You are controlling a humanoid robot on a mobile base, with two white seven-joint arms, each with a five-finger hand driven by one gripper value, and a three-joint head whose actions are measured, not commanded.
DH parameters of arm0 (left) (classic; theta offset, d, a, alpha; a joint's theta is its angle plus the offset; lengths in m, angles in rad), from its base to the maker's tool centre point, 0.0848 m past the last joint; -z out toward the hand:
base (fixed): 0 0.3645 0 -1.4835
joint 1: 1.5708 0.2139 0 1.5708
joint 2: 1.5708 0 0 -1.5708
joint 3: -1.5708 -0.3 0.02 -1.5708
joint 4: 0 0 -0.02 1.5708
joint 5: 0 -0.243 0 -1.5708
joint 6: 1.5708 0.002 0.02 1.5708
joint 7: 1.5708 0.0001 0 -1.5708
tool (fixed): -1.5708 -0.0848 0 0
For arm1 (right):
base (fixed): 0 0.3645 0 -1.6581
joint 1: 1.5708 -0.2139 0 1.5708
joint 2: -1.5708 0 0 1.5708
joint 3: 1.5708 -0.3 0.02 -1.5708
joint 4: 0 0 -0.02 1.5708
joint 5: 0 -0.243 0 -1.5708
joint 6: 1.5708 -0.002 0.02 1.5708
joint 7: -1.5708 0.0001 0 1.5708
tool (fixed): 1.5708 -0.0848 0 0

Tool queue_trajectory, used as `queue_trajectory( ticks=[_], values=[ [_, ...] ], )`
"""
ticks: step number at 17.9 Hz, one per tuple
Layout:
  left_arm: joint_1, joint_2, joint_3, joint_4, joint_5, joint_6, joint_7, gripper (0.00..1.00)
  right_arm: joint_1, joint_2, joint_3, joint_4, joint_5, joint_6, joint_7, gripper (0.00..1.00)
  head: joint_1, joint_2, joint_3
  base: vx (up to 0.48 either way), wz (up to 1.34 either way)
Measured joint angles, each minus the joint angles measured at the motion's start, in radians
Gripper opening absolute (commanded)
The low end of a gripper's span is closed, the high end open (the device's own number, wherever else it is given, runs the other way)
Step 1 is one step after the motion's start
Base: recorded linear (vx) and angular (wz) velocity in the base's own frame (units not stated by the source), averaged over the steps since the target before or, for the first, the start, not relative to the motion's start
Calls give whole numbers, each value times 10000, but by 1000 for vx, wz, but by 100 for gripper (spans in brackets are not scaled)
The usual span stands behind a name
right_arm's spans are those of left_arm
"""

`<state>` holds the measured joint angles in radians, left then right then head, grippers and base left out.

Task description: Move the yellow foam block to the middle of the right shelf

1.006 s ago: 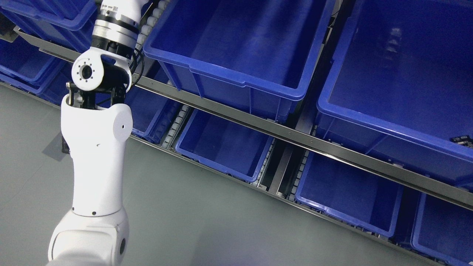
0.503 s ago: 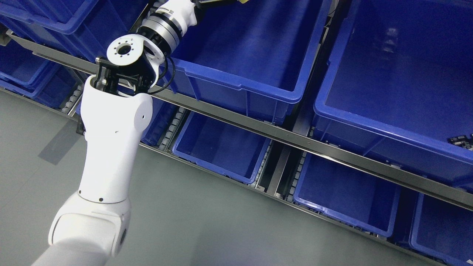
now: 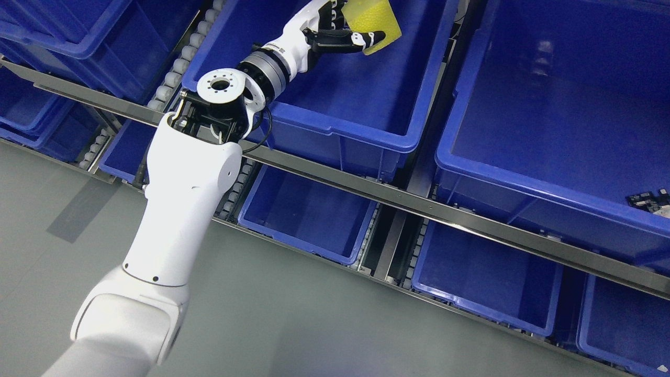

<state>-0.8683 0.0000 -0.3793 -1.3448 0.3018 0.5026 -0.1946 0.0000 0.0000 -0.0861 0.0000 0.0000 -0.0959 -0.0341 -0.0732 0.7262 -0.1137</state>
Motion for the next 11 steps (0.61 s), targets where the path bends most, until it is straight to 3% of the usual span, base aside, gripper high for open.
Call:
queue_trajectory(
  ticks=[1,2,11],
  values=[
    [-11,0,-81,84,0,0,0,97,0,0,1,0,0,0,0,100,0,0,0,0,0],
    [-22,0,-175,166,-2,0,0,100,0,0,0,0,0,0,0,100,0,0,0,0,0],
    [-568,0,-333,101,-5,-205,51,100,0,0,0,0,0,0,0,100,0,0,0,-2,3]
  ],
)
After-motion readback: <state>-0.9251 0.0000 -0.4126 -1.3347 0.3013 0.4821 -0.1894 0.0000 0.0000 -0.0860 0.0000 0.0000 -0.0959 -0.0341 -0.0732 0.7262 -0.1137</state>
